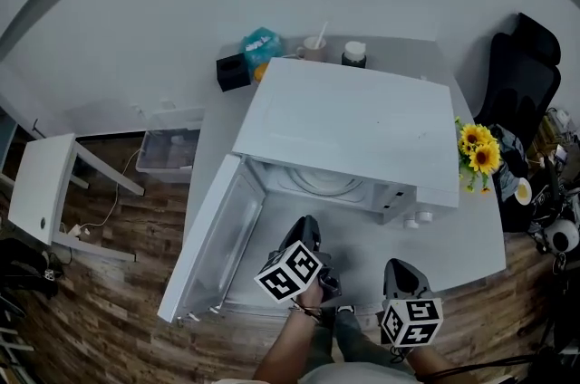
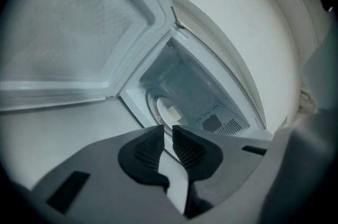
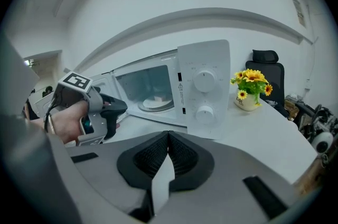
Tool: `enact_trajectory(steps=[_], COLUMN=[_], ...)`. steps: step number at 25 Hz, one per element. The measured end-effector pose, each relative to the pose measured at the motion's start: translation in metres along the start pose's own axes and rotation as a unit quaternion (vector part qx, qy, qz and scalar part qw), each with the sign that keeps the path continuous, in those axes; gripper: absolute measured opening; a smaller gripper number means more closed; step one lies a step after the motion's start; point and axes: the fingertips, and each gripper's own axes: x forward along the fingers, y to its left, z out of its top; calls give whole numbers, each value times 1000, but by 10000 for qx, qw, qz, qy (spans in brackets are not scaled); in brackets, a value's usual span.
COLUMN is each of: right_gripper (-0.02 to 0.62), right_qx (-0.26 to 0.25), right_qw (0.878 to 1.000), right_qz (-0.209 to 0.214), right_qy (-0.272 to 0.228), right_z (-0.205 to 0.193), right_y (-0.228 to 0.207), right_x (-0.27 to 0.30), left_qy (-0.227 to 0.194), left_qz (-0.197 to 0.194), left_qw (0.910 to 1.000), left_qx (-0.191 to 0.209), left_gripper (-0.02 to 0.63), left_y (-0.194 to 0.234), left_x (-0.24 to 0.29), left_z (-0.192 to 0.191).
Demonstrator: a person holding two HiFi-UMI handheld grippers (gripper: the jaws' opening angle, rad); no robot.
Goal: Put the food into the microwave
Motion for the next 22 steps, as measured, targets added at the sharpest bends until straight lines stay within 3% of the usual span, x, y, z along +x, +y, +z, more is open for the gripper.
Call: enact_trajectory(steps=[2,8,15,22], right_gripper=[15,15,15,15], right_qx=[5,21,-2,-13], right_qw=[10000,9994,9982,9959], right_qz=[33,113,295,509], right_qy=[-73,-322,-530,-752], right_z=[5,20,34,48], right_y=[4,11,23,39], right_x=[-1,-5,-10,-8], left_qy=[55,19,-14,-106], left_qz=[15,-81,-171,-147], left_qw=[9991,9851,9750,9555], left_qx=[420,1720,2214,2944], left_gripper=[19,3,3,3], left_y=[-6,-34,-50,-65], left_x=[-12,-43,-72,-95], left_z=[-4,-2,-7,-5])
